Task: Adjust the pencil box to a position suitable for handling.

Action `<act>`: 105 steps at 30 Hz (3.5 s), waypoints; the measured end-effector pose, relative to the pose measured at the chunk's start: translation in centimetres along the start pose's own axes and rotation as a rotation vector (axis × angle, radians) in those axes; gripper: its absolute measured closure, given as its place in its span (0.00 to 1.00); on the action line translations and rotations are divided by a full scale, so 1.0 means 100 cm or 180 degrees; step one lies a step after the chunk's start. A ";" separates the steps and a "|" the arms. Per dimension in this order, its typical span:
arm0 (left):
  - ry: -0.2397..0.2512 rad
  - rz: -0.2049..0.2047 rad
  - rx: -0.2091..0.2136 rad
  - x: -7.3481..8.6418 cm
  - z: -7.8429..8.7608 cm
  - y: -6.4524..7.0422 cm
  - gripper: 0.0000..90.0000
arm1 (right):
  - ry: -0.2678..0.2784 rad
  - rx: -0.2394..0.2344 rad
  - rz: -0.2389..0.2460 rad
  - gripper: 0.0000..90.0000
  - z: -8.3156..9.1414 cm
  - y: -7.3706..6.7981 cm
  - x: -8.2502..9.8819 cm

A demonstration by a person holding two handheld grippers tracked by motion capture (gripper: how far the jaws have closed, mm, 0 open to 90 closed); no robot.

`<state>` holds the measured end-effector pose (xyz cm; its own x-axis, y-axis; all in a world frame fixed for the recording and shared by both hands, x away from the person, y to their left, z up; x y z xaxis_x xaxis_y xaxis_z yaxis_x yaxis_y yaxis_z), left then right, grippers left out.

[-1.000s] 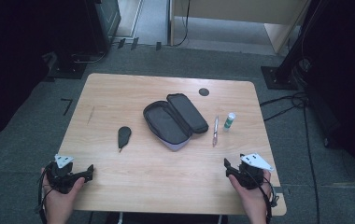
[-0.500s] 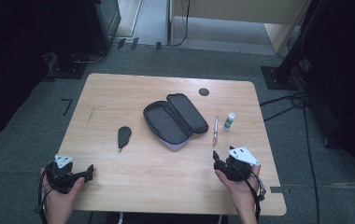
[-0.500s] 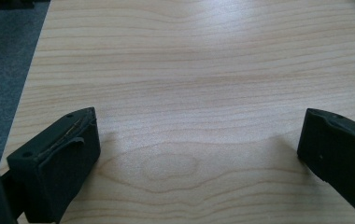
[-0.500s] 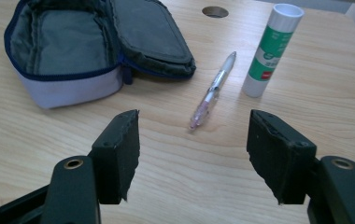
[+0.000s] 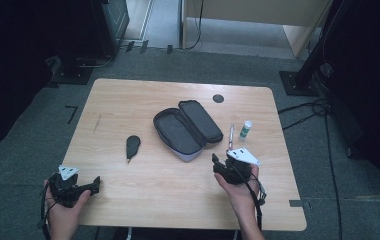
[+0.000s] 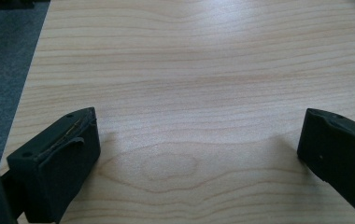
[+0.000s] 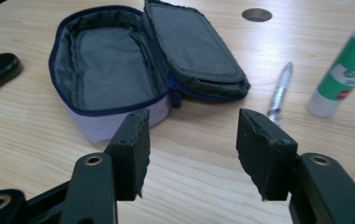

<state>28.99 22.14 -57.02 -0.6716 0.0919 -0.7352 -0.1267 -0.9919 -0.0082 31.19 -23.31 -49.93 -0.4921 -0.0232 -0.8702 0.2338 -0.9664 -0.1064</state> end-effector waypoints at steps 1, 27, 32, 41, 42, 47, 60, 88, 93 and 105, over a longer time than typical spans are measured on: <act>-0.0002 -0.0001 0.0000 0.000 0.000 0.000 0.00 | -0.0001 0.0008 0.0013 0.52 -0.002 -0.001 -0.001; 0.0000 -0.0033 0.0027 0.000 0.000 0.001 0.00 | -0.0159 0.0053 -0.0235 0.59 -0.048 -0.026 -0.001; 0.0001 -0.0034 0.0034 0.000 0.000 0.001 0.00 | -0.0206 0.0084 -0.0301 0.57 -0.054 -0.028 -0.001; 0.0001 -0.0034 0.0039 0.000 0.000 0.002 0.00 | -0.0300 0.0246 -0.0474 0.51 -0.068 -0.029 -0.001; 0.0001 -0.0035 0.0039 0.000 0.000 0.002 0.00 | -0.0312 0.0271 -0.0474 0.49 -0.069 -0.029 0.000; 0.0001 -0.0034 0.0039 0.000 0.000 0.002 0.00 | -0.0352 0.0295 -0.0577 0.45 -0.073 -0.032 0.000; -0.0004 -0.0049 0.0050 0.000 0.000 0.002 0.00 | -0.0478 0.0272 -0.0738 0.49 -0.088 -0.038 0.007; -0.0004 -0.0049 0.0051 0.000 0.000 0.002 0.00 | -0.0553 0.0361 -0.0696 0.76 -0.093 -0.017 0.015; -0.0004 -0.0049 0.0051 0.000 0.000 0.002 0.00 | -0.0546 0.0391 -0.0544 0.84 -0.093 -0.014 0.015; -0.0003 -0.0047 0.0052 0.000 0.000 0.002 0.00 | -0.0572 0.0271 -0.0370 0.97 -0.088 -0.008 0.016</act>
<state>28.95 21.94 -57.01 -0.6702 0.1067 -0.7345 -0.1486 -0.9889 -0.0081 37.66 -20.36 -55.44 -0.6548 0.0517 -0.7541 0.0989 -0.9832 -0.1533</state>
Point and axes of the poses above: each handheld gripper's, and its own axes: z roughly backward along the jaws, x roughly out of its underside, y roughly to its right, the point moved 7 cm from there along -z, roughly forward along the jaws, and after that the axes turned 4 degrees about y, right-handed, at the moved point
